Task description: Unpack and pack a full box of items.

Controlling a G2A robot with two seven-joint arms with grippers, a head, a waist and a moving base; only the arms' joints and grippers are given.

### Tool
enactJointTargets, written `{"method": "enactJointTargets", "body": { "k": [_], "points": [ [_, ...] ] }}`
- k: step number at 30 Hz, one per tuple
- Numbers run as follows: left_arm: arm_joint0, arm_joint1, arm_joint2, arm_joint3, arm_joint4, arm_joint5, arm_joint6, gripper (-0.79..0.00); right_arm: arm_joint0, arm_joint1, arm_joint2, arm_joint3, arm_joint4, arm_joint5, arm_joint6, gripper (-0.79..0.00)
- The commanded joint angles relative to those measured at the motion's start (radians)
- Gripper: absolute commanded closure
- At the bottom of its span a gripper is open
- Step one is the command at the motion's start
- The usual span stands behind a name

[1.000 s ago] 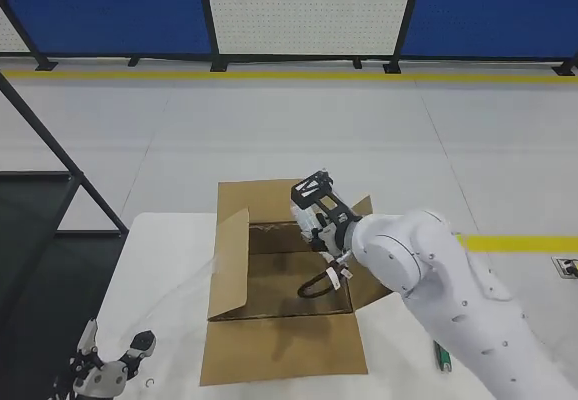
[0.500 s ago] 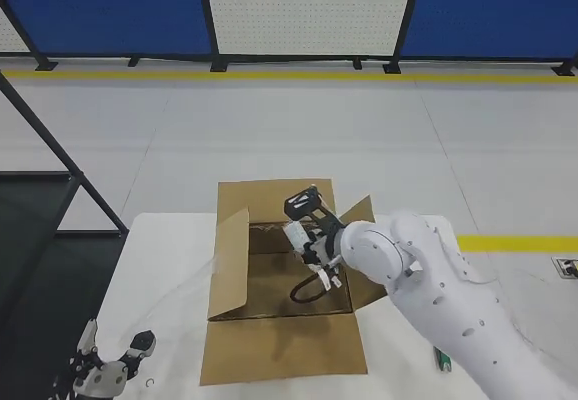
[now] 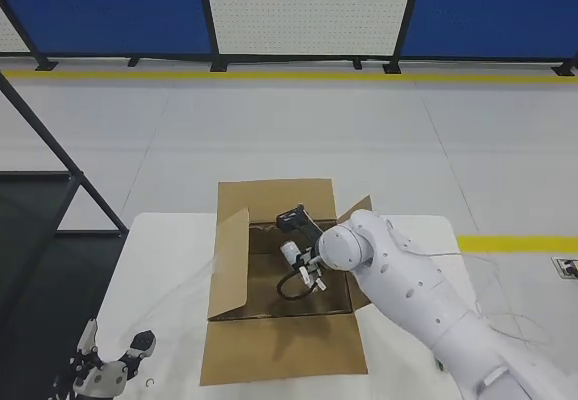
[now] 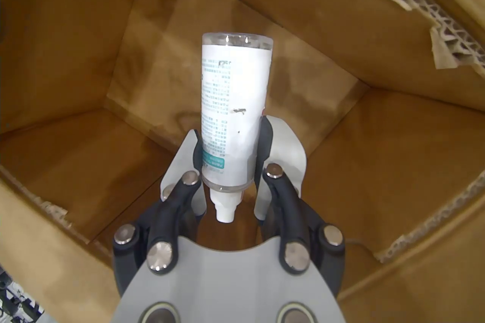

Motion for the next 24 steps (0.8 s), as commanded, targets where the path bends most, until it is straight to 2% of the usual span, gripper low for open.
{"method": "enactJointTargets", "body": {
  "k": [1, 10, 12, 17, 24],
  "points": [
    [0.000, 0.000, 0.000, 0.000, 0.000, 0.000, 0.000, -0.785, 0.006, -0.018, -0.013, 0.047, 0.008, -0.012, -0.008, 0.000],
    [0.000, 0.000, 0.000, 0.000, 0.000, 0.000, 0.000, -0.785, 0.030, -0.107, -0.088, 0.205, -0.028, -0.077, -0.032, 0.000],
    [0.000, 0.000, 0.000, 0.000, 0.000, 0.000, 0.000, -0.785, 0.033, -0.124, -0.096, 0.237, -0.027, -0.098, -0.033, -0.135],
    [0.000, 0.000, 0.000, 0.000, 0.000, 0.000, 0.000, -0.785, 0.045, -0.163, -0.106, 0.317, -0.022, -0.129, -0.034, -0.277],
    [0.000, 0.000, 0.000, 0.000, 0.000, 0.000, 0.000, -0.785, 0.064, -0.203, -0.105, 0.399, -0.017, -0.159, -0.047, -0.259]
  ]
}}
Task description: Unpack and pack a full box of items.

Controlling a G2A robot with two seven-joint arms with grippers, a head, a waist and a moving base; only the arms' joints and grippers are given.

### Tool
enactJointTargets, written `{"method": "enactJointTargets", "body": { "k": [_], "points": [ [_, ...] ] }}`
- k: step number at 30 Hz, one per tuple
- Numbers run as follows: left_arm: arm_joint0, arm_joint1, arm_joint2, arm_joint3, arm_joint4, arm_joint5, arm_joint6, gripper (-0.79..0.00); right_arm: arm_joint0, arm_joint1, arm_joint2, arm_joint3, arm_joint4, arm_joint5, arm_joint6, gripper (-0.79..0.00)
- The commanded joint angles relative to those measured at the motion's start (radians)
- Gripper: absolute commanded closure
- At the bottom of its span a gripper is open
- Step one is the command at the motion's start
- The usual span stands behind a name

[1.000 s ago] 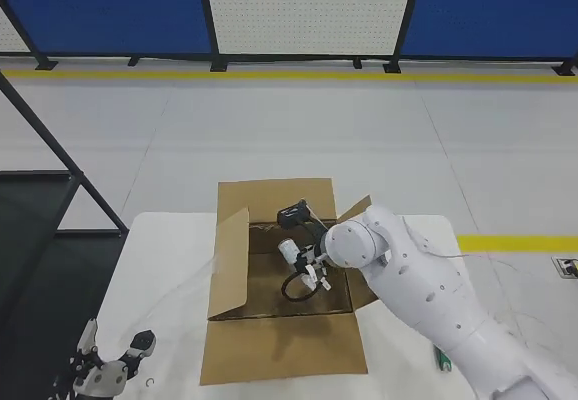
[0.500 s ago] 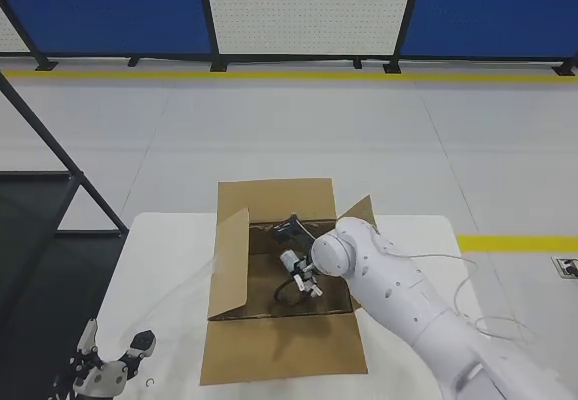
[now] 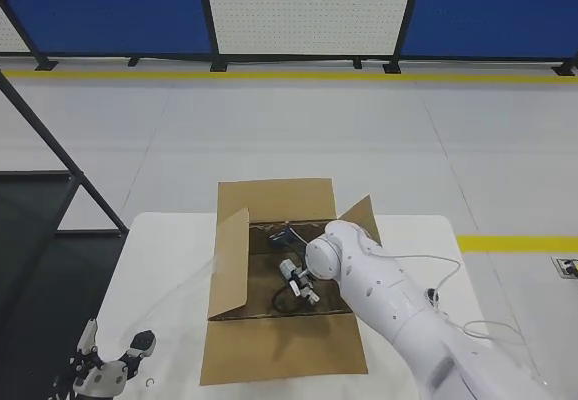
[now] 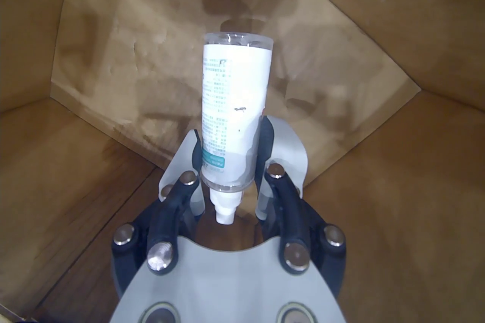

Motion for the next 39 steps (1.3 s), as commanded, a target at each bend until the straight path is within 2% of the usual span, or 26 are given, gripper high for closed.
{"method": "enactJointTargets", "body": {
  "k": [1, 6, 9, 12, 20, 28, 30, 32, 37, 39],
  "points": [
    [0.000, 0.000, 0.000, 0.000, 0.000, 0.000, 0.000, -0.785, 0.005, -0.007, 0.001, 0.016, 0.000, -0.006, -0.002, -0.259],
    [0.000, 0.000, 0.000, 0.000, 0.000, 0.000, 0.000, -0.785, 0.014, -0.025, 0.006, 0.057, -0.002, -0.014, -0.004, -0.274],
    [0.000, 0.000, 0.000, 0.000, 0.000, 0.000, 0.000, -0.785, 0.018, -0.034, 0.011, 0.079, -0.001, -0.008, -0.012, -0.342],
    [0.000, 0.000, 0.000, 0.000, 0.000, 0.000, 0.000, -0.785, 0.022, -0.040, 0.017, 0.098, 0.001, -0.015, -0.022, -0.323],
    [0.000, 0.000, 0.000, 0.000, 0.000, 0.000, 0.000, -0.785, 0.034, -0.045, 0.033, 0.125, -0.005, -0.027, -0.060, -0.354],
    [0.000, 0.000, 0.000, 0.000, 0.000, 0.000, 0.000, -0.785, 0.057, -0.032, 0.051, 0.095, -0.037, 0.000, -0.131, -0.366],
    [0.000, 0.000, 0.000, 0.000, 0.000, 0.000, 0.000, -0.785, 0.064, -0.025, 0.056, 0.069, -0.052, 0.013, -0.153, -0.406],
    [0.000, 0.000, 0.000, 0.000, 0.000, 0.000, 0.000, -0.785, 0.070, -0.015, 0.062, 0.036, -0.072, 0.042, -0.170, -0.409],
    [0.000, 0.000, 0.000, 0.000, 0.000, 0.000, 0.000, -0.785, 0.083, 0.029, 0.092, -0.123, -0.136, 0.134, -0.176, -0.610],
    [0.000, 0.000, 0.000, 0.000, 0.000, 0.000, 0.000, -0.785, 0.075, 0.057, 0.115, -0.226, -0.167, 0.182, -0.140, -0.619]
  ]
}}
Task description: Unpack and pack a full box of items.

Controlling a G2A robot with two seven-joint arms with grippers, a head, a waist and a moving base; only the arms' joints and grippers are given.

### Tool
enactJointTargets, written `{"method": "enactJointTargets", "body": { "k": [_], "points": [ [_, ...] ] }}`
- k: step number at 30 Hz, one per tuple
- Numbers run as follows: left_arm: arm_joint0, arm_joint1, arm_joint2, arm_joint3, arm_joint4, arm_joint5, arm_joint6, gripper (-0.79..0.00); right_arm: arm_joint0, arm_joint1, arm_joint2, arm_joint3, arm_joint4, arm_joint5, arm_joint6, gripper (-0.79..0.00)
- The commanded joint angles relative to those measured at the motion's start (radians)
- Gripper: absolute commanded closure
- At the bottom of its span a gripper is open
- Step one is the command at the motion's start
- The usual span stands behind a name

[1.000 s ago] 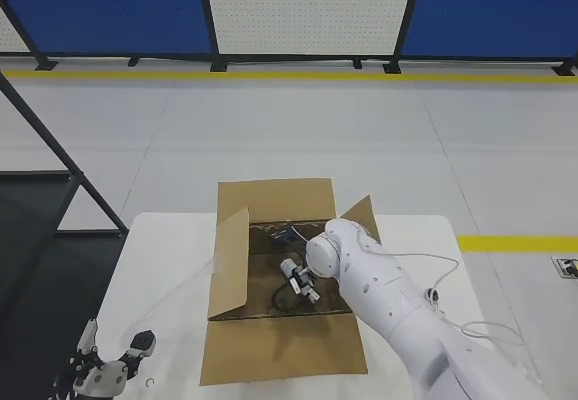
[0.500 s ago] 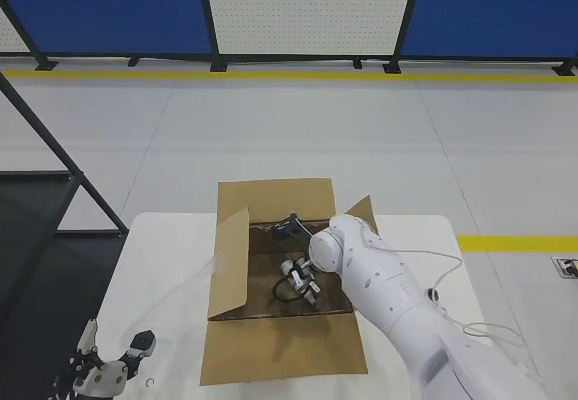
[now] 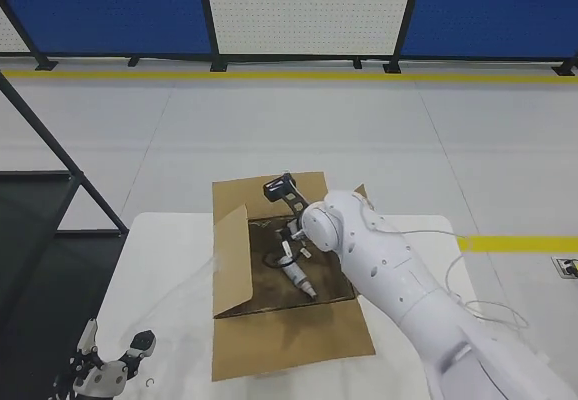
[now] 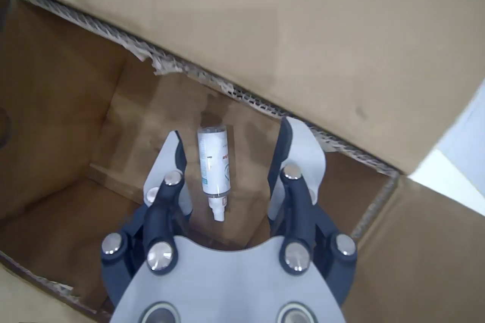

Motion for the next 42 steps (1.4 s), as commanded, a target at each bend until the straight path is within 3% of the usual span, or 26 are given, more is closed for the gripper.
{"method": "enactJointTargets", "body": {
  "k": [1, 4, 6, 12, 16, 21, 29, 39, 42],
  "points": [
    [0.000, 0.000, 0.000, 0.000, 0.000, 0.000, 0.000, -0.785, -0.014, 0.034, 0.029, -0.123, -0.034, 0.047, 0.053, -0.643],
    [0.000, 0.000, 0.000, 0.000, 0.000, 0.000, 0.000, -0.785, -0.067, 0.096, 0.087, -0.324, -0.120, 0.123, 0.139, -0.699],
    [0.000, 0.000, 0.000, 0.000, 0.000, 0.000, 0.000, -0.785, -0.129, 0.142, 0.143, -0.489, -0.188, 0.168, 0.197, -0.696],
    [0.000, 0.000, 0.000, 0.000, 0.000, 0.000, 0.000, -0.785, -0.404, 0.273, 0.391, -1.035, -0.439, 0.211, 0.383, -0.785],
    [0.000, 0.000, 0.000, 0.000, 0.000, 0.000, 0.000, -0.785, -0.587, 0.323, 0.561, -1.304, -0.535, 0.192, 0.462, -0.785],
    [0.000, 0.000, 0.000, 0.000, 0.000, 0.000, 0.000, -0.785, -0.765, 0.355, 0.750, -1.504, -0.595, 0.200, 0.521, -0.785],
    [0.000, 0.000, 0.000, 0.000, 0.000, 0.000, 0.000, -0.785, -0.966, 0.379, 0.997, -1.614, -0.604, 0.245, 0.583, -0.785],
    [0.000, 0.000, 0.000, 0.000, 0.000, 0.000, 0.000, -0.785, -1.134, 0.393, 1.204, -1.401, -0.423, 0.173, 0.484, -0.785],
    [0.000, 0.000, 0.000, 0.000, 0.000, 0.000, 0.000, -0.785, -1.156, 0.397, 1.240, -1.343, -0.347, 0.152, 0.512, -0.785]
  ]
}}
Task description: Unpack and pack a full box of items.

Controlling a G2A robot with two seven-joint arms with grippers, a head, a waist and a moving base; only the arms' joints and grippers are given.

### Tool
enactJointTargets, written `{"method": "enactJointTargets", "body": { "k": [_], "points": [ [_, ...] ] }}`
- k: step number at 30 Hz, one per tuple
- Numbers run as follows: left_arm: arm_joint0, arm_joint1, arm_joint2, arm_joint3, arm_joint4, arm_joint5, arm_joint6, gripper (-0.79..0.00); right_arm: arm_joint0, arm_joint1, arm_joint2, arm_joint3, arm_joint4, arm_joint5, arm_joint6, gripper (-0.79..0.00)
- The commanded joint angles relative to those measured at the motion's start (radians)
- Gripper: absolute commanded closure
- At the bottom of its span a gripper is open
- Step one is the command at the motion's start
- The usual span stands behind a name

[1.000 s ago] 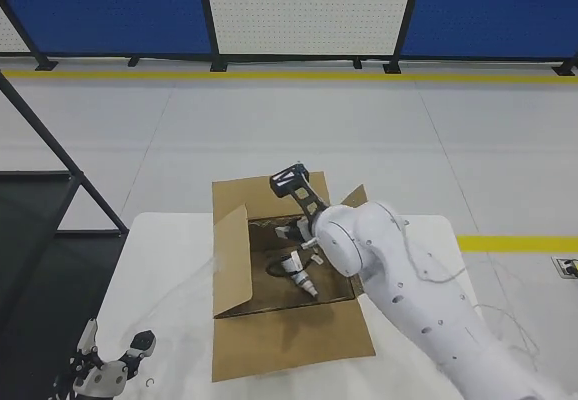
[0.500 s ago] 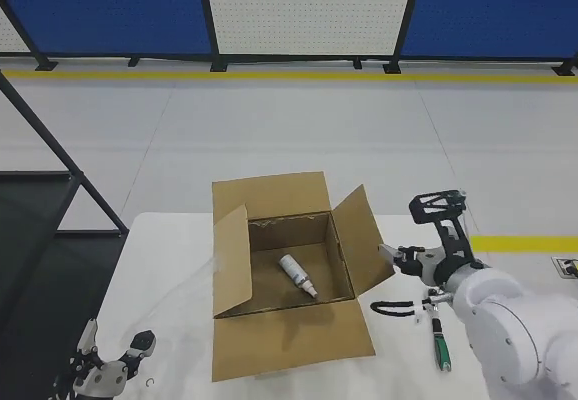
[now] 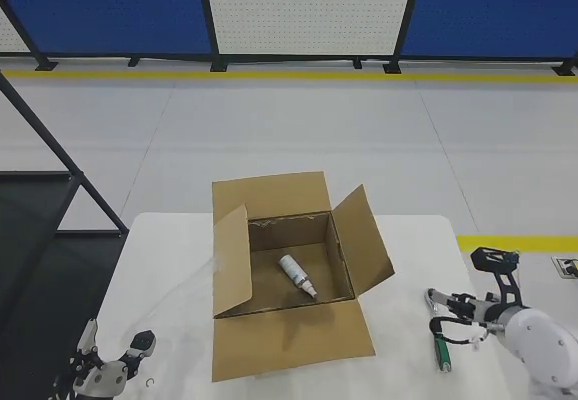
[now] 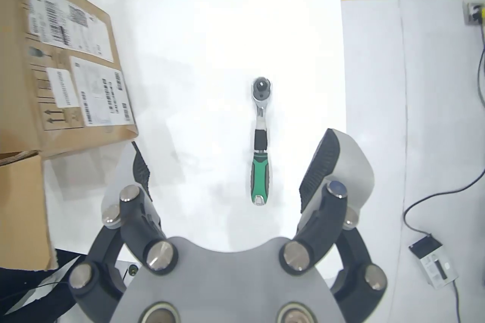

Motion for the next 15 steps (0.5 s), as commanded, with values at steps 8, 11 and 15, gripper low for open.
{"method": "enactJointTargets", "body": {
  "k": [8, 11, 15],
  "points": [
    [0.000, 0.000, 0.000, 0.000, 0.000, 0.000, 0.000, -0.785, -0.001, 0.001, 0.007, 0.012, 0.017, -0.003, 0.011, -0.785],
    [0.000, 0.000, 0.000, 0.000, 0.000, 0.000, 0.000, -0.785, -0.001, 0.001, 0.007, 0.012, 0.017, -0.003, 0.011, -0.785],
    [0.000, 0.000, 0.000, 0.000, 0.000, 0.000, 0.000, -0.785, 0.018, 0.003, -0.049, 0.073, -0.017, -0.007, -0.003, -0.785]
  ]
}}
